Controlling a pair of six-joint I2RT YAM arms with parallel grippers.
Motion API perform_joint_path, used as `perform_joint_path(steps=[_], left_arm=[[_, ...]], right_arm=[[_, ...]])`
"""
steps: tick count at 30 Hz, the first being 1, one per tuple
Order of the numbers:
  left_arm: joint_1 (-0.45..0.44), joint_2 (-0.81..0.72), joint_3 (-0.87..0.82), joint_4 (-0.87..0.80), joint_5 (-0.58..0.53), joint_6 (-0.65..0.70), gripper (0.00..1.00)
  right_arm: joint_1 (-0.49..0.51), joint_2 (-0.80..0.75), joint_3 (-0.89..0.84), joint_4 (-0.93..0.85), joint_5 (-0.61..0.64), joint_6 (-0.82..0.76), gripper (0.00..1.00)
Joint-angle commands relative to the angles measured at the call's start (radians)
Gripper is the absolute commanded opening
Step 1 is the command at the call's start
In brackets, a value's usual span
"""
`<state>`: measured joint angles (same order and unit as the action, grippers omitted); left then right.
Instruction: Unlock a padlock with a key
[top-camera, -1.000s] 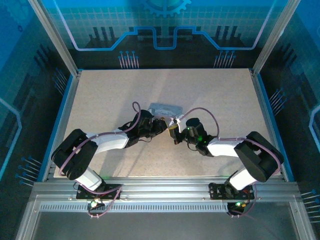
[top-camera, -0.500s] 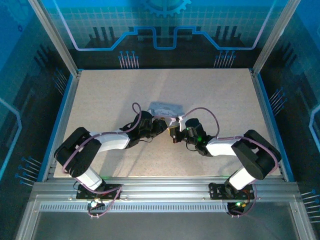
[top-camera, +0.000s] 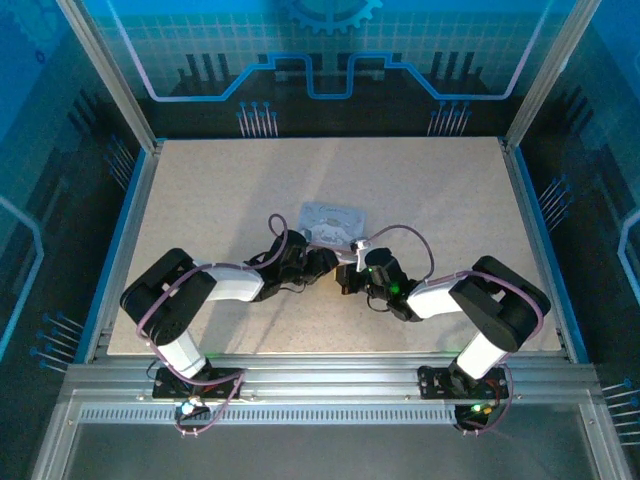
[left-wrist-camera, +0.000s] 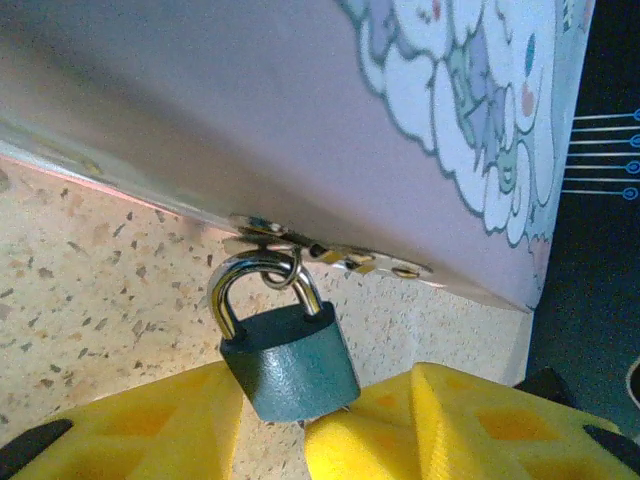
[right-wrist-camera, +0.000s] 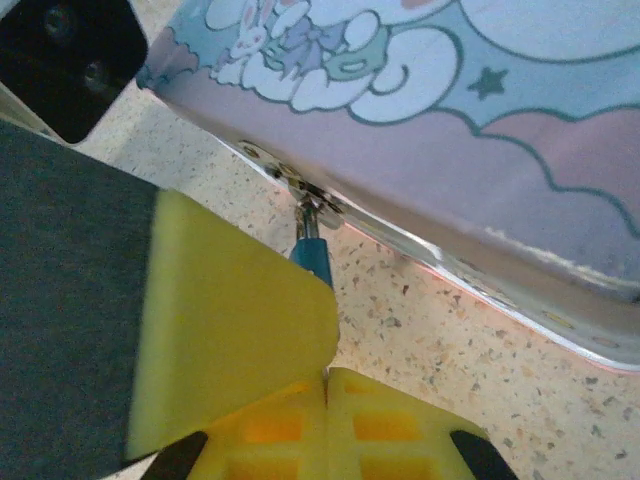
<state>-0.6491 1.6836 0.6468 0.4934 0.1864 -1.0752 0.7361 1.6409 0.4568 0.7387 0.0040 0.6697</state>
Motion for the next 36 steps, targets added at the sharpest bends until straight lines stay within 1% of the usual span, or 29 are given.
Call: perform_joint_path(steps=[1, 6, 9, 12, 15, 21, 30, 36], left_arm=[[0.002, -0.053, -0.026, 0.039, 0.048, 0.001, 0.53], [0.015, -0.105, -0.077, 0.058, 0.019, -0.028, 0.61], [0.023, -0.124, -0.124, 0.102, -0.006, -0.067, 0.63], [0.031, -0.136, -0.162, 0.111, -0.033, -0.102, 0.63], [0.038, -0.126, -0.204, 0.176, -0.043, -0.148, 0.62], [0.042, -0.072, -0.221, 0.284, -0.026, -0.204, 0.57], [0.041, -0.035, -0.227, 0.344, -0.024, -0.224, 0.50], [0.041, -0.005, -0.223, 0.373, -0.024, -0.231, 0.49]], right_arm=[[0.019, 0.022, -0.011, 0.062, 0.016, 0.063, 0.00], [0.020, 0.007, -0.012, 0.032, 0.004, 0.092, 0.00], [0.020, -0.003, -0.011, 0.014, -0.004, 0.117, 0.00], [0.021, -0.013, -0.005, -0.007, -0.017, 0.156, 0.00], [0.019, -0.016, 0.014, -0.047, -0.033, 0.190, 0.00], [0.020, -0.009, 0.025, -0.039, -0.059, 0.240, 0.00], [0.021, -0.001, 0.036, -0.041, -0.081, 0.313, 0.00], [0.019, -0.001, 0.043, -0.045, -0.089, 0.348, 0.00]])
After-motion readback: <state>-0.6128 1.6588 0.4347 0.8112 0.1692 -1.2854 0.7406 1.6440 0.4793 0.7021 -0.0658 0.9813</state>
